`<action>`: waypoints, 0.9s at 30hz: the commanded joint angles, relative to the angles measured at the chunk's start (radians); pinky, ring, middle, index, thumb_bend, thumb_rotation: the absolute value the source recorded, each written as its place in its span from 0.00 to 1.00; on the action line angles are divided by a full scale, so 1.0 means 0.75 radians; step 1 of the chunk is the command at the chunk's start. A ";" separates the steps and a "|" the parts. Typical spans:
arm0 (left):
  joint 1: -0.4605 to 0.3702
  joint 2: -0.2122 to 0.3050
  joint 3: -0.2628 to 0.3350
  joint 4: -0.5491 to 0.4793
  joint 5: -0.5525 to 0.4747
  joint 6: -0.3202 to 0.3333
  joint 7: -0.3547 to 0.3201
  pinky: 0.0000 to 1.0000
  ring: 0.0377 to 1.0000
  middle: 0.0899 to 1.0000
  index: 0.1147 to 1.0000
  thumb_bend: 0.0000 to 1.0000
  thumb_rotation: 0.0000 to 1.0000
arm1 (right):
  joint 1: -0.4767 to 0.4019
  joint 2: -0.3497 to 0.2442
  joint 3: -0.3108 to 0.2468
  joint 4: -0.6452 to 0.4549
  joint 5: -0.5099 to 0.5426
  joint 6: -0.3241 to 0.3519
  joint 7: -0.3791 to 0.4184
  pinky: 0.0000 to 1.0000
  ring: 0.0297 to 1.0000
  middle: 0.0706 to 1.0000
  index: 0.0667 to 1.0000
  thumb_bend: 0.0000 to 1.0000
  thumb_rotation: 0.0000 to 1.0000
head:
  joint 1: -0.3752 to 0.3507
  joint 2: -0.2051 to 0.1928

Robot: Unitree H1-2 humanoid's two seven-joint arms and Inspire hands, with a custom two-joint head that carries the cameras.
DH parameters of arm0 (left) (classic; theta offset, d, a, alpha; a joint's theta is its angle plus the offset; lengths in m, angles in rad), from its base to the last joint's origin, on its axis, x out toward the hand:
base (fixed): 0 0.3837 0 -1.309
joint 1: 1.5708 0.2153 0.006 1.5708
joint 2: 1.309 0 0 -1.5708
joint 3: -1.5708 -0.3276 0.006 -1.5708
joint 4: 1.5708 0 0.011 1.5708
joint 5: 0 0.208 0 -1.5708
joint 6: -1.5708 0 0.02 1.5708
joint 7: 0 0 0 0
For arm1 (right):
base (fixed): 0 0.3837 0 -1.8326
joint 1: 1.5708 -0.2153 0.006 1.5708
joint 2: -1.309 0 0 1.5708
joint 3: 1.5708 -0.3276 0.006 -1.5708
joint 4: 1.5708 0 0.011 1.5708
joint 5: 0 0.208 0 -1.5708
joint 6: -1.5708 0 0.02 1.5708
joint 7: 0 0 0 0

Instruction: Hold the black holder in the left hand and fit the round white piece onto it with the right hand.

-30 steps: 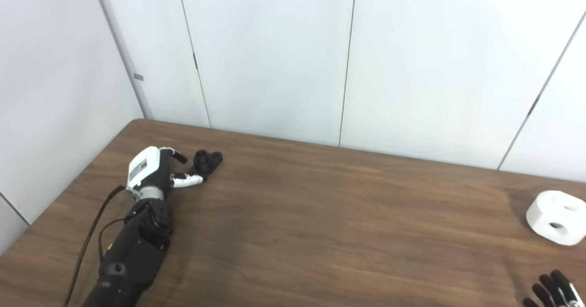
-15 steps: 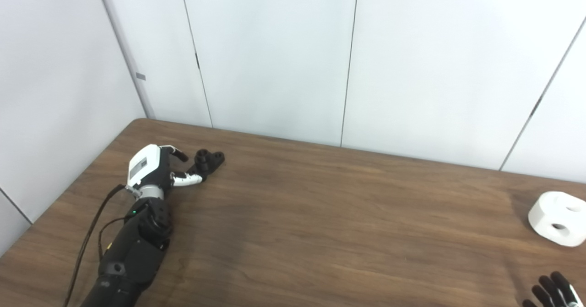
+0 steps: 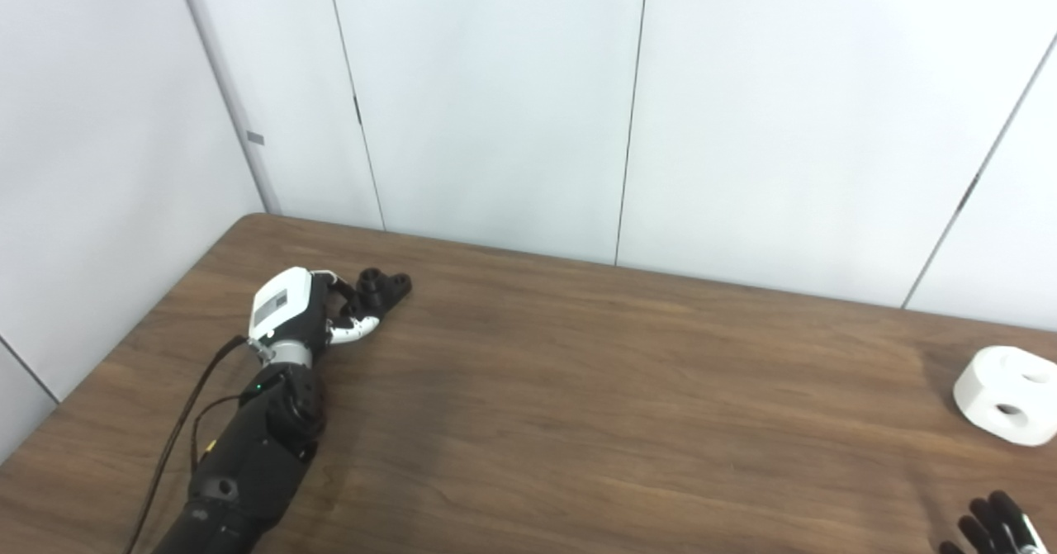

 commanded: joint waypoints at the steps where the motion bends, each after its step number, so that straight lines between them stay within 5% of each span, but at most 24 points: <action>1: -0.045 0.029 -0.022 0.011 0.018 -0.011 -0.022 0.88 0.91 0.81 0.54 0.79 0.23 | 0.020 0.024 0.016 -0.010 0.012 0.004 -0.003 0.92 0.96 0.96 0.97 0.70 0.90 | 0.000 0.003; 23: -0.081 0.046 -0.055 0.100 0.019 -0.074 0.044 0.89 0.89 0.78 0.48 0.81 0.18 | 0.022 0.028 0.023 -0.030 0.006 0.014 -0.018 0.89 0.96 0.96 0.97 0.69 0.90 | -0.007 0.013; 24: -0.083 0.045 -0.054 0.106 0.016 -0.078 0.045 0.89 0.90 0.78 0.45 0.64 0.11 | 0.022 0.027 0.023 -0.029 0.004 0.014 -0.019 0.89 0.96 0.96 0.97 0.69 0.90 | -0.007 0.013; 27: -0.088 0.035 -0.042 0.110 -0.002 -0.081 0.049 0.90 0.91 0.78 0.42 0.54 0.07 | 0.020 0.027 0.026 -0.024 0.003 0.010 -0.018 0.90 0.96 0.96 0.97 0.69 0.90 | -0.011 0.012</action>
